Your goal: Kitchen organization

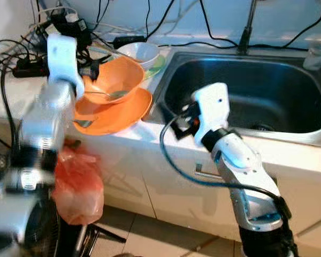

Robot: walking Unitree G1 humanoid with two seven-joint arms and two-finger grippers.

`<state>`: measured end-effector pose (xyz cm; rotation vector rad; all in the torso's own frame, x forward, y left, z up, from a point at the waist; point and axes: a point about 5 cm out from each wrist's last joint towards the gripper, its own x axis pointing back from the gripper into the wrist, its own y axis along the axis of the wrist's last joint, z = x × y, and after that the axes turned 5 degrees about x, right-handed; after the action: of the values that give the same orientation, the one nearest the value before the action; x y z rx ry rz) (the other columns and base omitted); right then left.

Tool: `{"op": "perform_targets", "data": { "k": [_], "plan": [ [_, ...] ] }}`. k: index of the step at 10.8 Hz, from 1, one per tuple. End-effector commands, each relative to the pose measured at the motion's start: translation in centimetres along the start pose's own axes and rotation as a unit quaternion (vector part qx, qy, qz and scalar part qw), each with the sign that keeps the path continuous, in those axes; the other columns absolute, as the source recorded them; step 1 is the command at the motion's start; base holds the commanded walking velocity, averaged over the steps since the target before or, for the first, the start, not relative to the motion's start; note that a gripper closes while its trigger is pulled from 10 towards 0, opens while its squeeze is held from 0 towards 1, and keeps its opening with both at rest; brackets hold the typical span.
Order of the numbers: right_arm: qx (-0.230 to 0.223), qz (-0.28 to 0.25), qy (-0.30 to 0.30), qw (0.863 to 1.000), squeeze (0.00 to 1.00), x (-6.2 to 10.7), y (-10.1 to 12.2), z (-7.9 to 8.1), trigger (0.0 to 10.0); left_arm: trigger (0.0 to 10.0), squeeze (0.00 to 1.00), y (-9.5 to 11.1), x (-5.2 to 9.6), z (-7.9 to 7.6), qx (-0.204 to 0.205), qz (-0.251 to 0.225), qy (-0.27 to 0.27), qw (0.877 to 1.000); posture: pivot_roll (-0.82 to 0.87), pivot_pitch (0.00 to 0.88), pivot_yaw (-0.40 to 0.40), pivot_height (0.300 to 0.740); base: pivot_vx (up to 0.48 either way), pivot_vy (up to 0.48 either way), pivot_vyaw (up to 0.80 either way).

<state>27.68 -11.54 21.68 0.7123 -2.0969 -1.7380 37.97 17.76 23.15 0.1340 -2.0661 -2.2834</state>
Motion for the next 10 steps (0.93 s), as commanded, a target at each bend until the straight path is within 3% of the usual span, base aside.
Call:
{"op": "perform_targets", "data": {
  "k": [1, 5, 8, 10],
  "plan": [
    [-0.008, 0.003, 0.043, 0.999, 0.00, -0.3, 0.0, 0.8, 10.0, 10.0, 0.00, 0.1, 0.6, 0.9, -0.004, 0.001, 0.028, 1.000, -0.02, 0.000, 0.079, 0.740, 0.000, 0.000, 0.00],
    [-0.005, 0.015, 0.095, 0.995, 0.00, -0.7, -0.6, 1.1, 10.0, 10.0, 0.00, -2.5, 4.4, 1.4, -0.016, 0.031, 0.045, 0.998, 0.03, 0.000, 0.040, 0.740, 0.000, 0.000, 0.00],
    [0.007, 0.017, 0.095, 0.995, 0.00, -1.5, -0.8, 0.7, 10.0, 10.0, 0.00, -1.8, 4.8, 1.7, -0.002, 0.032, 0.057, 0.998, 0.05, 0.000, 0.024, 0.740, 0.000, 0.000, 0.00],
    [0.007, 0.017, 0.097, 0.995, 0.00, -1.6, -1.0, 0.9, 10.0, 10.0, 0.00, -2.5, 5.2, 1.8, 0.006, 0.053, 0.061, 0.997, 0.05, 0.000, 0.034, 0.740, 0.000, 0.000, 0.00]
  ]
}}
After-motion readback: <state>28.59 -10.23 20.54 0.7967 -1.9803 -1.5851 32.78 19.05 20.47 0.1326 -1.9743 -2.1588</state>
